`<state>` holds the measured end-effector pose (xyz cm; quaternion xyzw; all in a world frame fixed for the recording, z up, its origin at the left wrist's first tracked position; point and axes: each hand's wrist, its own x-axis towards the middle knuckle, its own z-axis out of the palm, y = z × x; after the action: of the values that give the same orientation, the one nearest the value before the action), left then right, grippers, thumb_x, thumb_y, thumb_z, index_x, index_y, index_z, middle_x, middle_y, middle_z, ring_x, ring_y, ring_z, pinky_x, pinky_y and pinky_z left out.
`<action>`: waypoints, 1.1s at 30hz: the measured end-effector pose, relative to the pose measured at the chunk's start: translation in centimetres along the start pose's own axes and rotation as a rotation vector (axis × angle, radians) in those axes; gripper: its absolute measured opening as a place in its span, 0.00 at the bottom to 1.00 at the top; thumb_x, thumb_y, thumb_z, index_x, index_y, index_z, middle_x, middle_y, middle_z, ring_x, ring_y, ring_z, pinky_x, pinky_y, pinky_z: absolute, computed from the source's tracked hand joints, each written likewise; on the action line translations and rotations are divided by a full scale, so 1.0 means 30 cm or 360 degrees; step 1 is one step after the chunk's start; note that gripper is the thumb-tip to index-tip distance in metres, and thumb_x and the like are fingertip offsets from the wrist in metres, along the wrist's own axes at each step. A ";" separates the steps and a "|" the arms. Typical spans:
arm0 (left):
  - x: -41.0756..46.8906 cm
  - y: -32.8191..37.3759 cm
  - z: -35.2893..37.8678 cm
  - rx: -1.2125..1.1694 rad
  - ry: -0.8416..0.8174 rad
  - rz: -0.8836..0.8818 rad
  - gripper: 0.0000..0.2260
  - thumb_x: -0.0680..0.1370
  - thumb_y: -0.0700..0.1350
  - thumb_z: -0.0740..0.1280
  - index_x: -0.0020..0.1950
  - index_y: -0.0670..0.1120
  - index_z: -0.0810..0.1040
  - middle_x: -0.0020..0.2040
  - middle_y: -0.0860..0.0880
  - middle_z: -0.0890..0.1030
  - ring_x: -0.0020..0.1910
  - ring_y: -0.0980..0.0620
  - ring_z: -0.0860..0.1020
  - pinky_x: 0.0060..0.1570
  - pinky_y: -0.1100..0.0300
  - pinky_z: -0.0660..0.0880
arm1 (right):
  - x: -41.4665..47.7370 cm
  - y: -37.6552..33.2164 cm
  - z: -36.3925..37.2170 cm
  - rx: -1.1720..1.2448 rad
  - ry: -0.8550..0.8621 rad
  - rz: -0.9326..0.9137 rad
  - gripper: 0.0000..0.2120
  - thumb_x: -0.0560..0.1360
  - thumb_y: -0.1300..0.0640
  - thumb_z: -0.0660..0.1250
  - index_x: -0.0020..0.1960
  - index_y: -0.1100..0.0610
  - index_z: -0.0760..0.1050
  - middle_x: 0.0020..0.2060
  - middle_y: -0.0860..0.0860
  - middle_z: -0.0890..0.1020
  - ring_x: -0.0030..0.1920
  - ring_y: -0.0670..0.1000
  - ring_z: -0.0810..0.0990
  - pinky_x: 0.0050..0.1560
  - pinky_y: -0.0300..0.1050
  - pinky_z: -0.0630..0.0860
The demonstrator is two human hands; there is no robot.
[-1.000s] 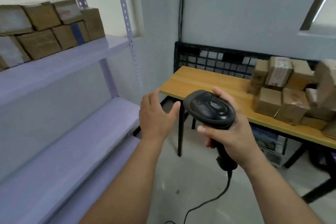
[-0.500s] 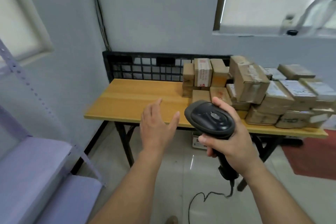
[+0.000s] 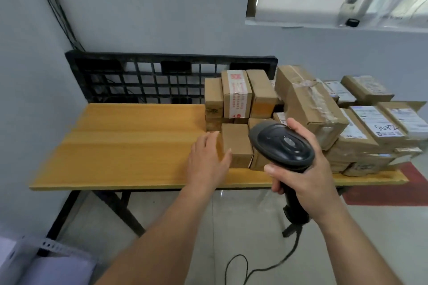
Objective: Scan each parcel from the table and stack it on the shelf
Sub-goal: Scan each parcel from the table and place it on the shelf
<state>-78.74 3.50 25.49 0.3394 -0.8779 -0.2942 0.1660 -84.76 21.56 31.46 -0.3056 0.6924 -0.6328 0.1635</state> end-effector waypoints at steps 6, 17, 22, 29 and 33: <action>0.172 0.002 0.131 0.0119 -0.0386 0.0138 0.26 0.81 0.53 0.60 0.78 0.53 0.56 0.78 0.52 0.57 0.77 0.50 0.54 0.75 0.50 0.56 | 0.110 0.099 -0.013 -0.0051 0.0089 0.0136 0.42 0.66 0.71 0.75 0.68 0.37 0.67 0.56 0.52 0.79 0.27 0.57 0.79 0.30 0.46 0.79; 0.296 -0.054 0.307 0.0503 -0.0500 0.0150 0.23 0.81 0.61 0.51 0.74 0.53 0.63 0.72 0.48 0.67 0.71 0.46 0.64 0.68 0.47 0.64 | 0.186 0.201 -0.075 0.0026 0.0101 0.0322 0.40 0.58 0.56 0.76 0.66 0.34 0.68 0.55 0.49 0.79 0.28 0.56 0.79 0.30 0.49 0.80; 0.323 -0.059 0.286 0.0506 -0.0400 -0.0227 0.31 0.75 0.69 0.57 0.71 0.50 0.63 0.67 0.43 0.67 0.65 0.43 0.68 0.60 0.49 0.72 | 0.201 0.238 -0.080 0.0053 0.0027 0.0312 0.41 0.63 0.67 0.77 0.63 0.30 0.70 0.57 0.50 0.79 0.28 0.56 0.79 0.30 0.49 0.79; 0.350 -0.127 0.235 -0.0645 -0.0527 -0.0945 0.37 0.72 0.48 0.72 0.74 0.53 0.53 0.65 0.46 0.72 0.60 0.44 0.74 0.57 0.48 0.76 | 0.192 0.250 -0.095 0.0075 -0.0053 0.0314 0.43 0.65 0.69 0.77 0.65 0.31 0.68 0.57 0.49 0.79 0.28 0.56 0.79 0.30 0.49 0.79; 0.295 -0.174 0.182 -0.0776 -0.0639 -0.0958 0.55 0.64 0.41 0.78 0.76 0.63 0.43 0.67 0.50 0.72 0.62 0.43 0.74 0.57 0.45 0.76 | 0.172 0.229 -0.098 0.0105 -0.0116 0.0334 0.43 0.65 0.70 0.76 0.68 0.35 0.67 0.56 0.50 0.80 0.27 0.56 0.79 0.30 0.50 0.79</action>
<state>-85.14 -3.57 18.81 0.4671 -0.6596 -0.5883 -0.0259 -91.96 20.67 26.02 -0.2486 0.6931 -0.6230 0.2639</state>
